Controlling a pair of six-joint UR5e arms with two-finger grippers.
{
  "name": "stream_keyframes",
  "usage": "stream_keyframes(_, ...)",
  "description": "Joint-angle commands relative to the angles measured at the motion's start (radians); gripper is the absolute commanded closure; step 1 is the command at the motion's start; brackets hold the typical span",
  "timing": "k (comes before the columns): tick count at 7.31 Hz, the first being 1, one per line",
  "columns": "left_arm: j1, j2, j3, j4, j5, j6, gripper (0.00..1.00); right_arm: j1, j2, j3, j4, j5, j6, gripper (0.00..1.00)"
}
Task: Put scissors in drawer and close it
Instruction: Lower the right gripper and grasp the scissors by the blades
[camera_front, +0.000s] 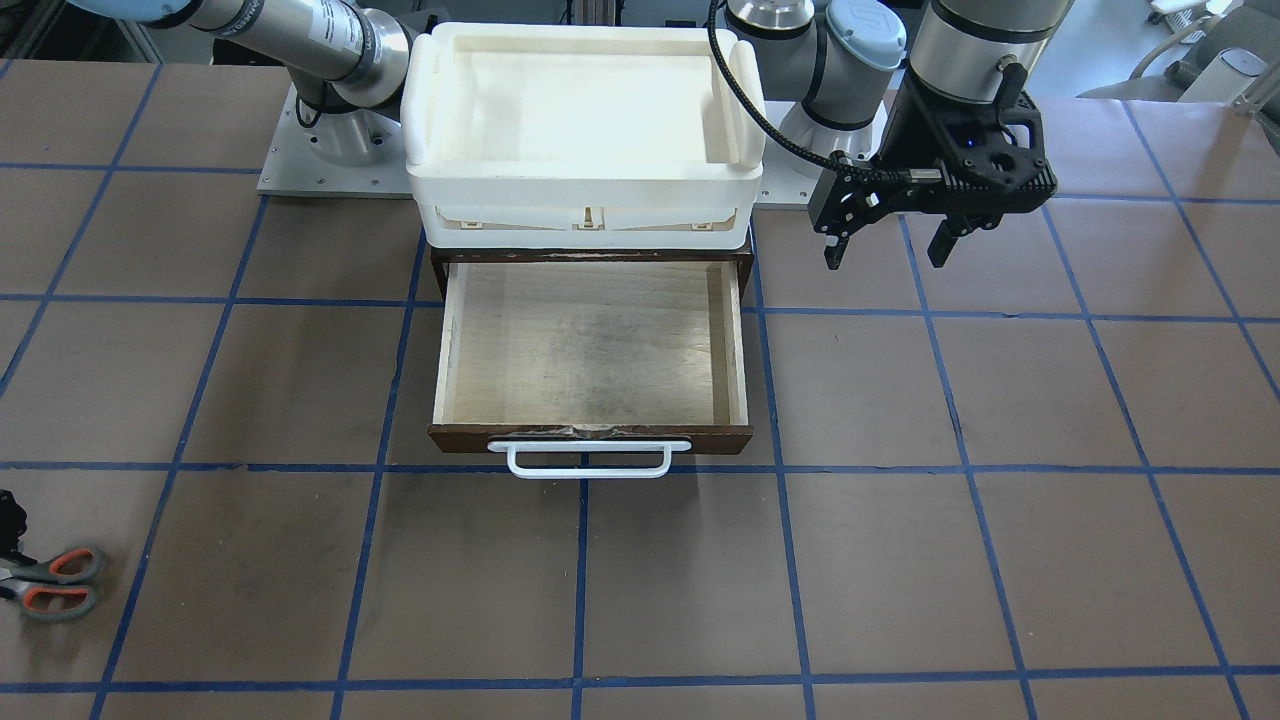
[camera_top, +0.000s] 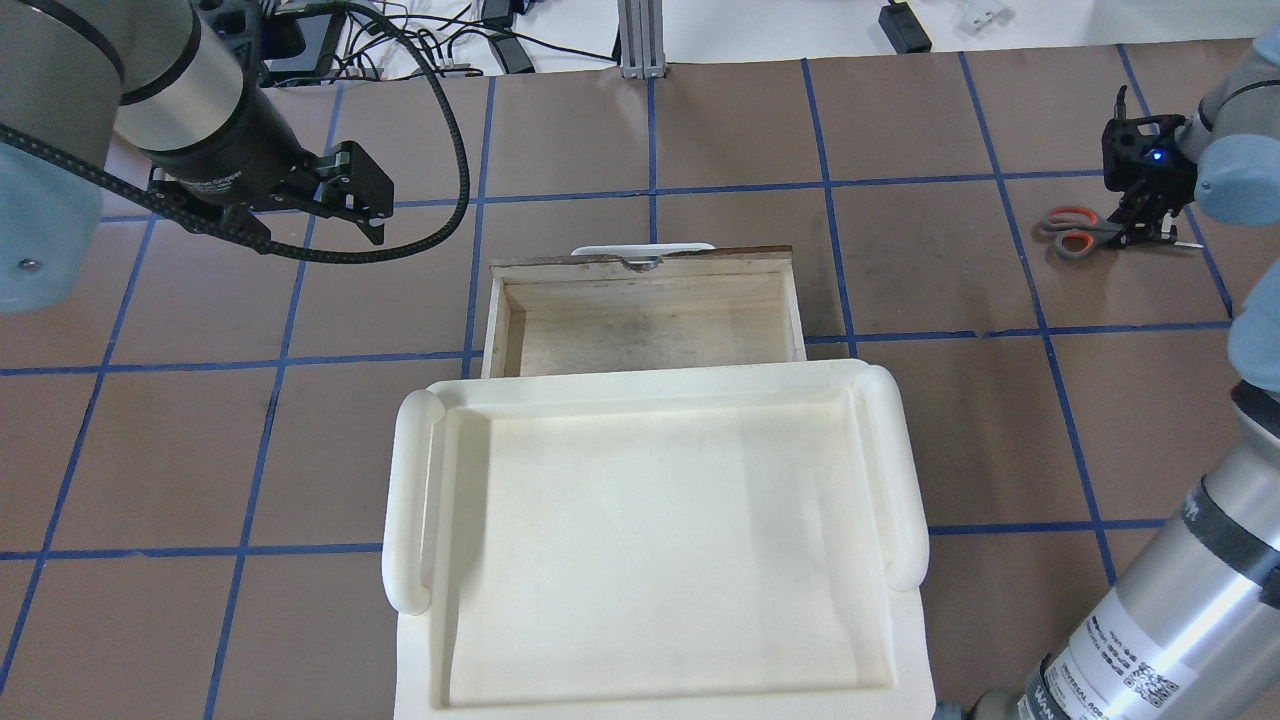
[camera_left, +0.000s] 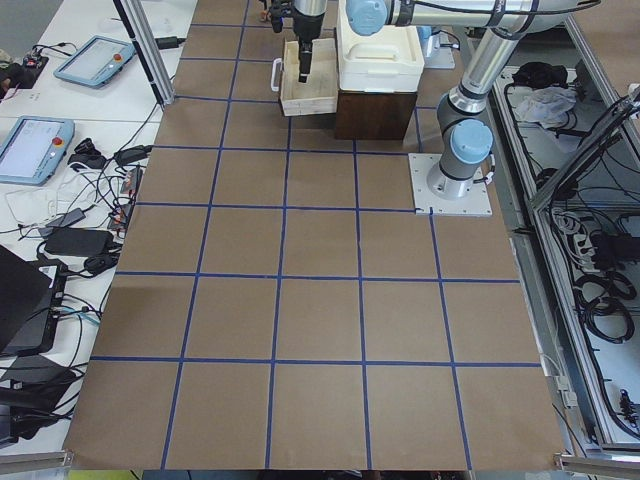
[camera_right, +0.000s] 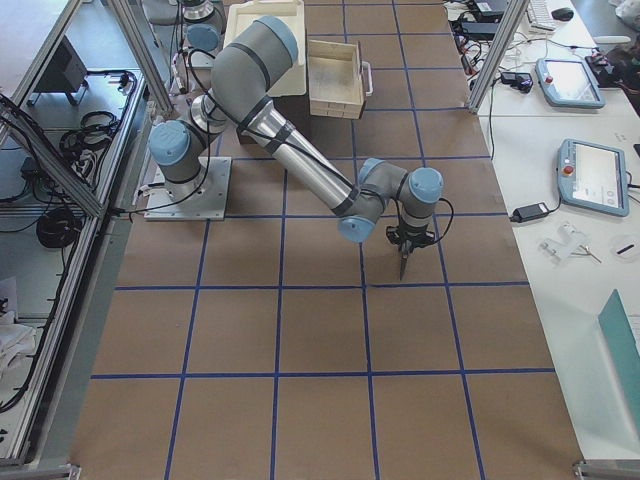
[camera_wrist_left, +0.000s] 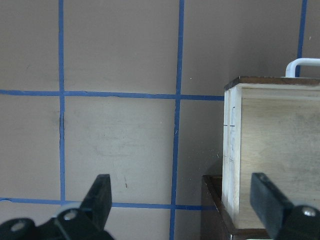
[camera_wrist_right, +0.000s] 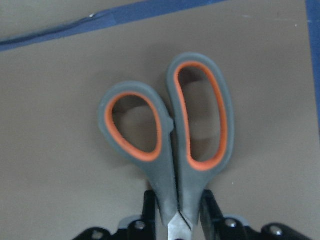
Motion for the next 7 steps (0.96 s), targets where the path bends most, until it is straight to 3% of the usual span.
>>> stream_keyframes(1, 0.000, -0.001, -0.001, -0.004, -0.001, 0.001, 0.00, 0.010, -0.066, 0.001, 0.037, 0.000, 0.004, 1.00)
stream_keyframes(3, 0.000, -0.005, -0.001, -0.001, 0.001, 0.006, 0.00, 0.077, -0.172, 0.001, 0.147, -0.004, 0.044, 1.00)
stream_keyframes(5, 0.000, -0.008, 0.001, 0.002, 0.002, 0.006, 0.00, 0.186, -0.298, 0.003, 0.316, -0.012, 0.194, 1.00)
stream_keyframes(7, 0.000, -0.008, 0.001, 0.000, -0.002, -0.002, 0.00, 0.296, -0.369, 0.001, 0.411, -0.017, 0.307, 1.00)
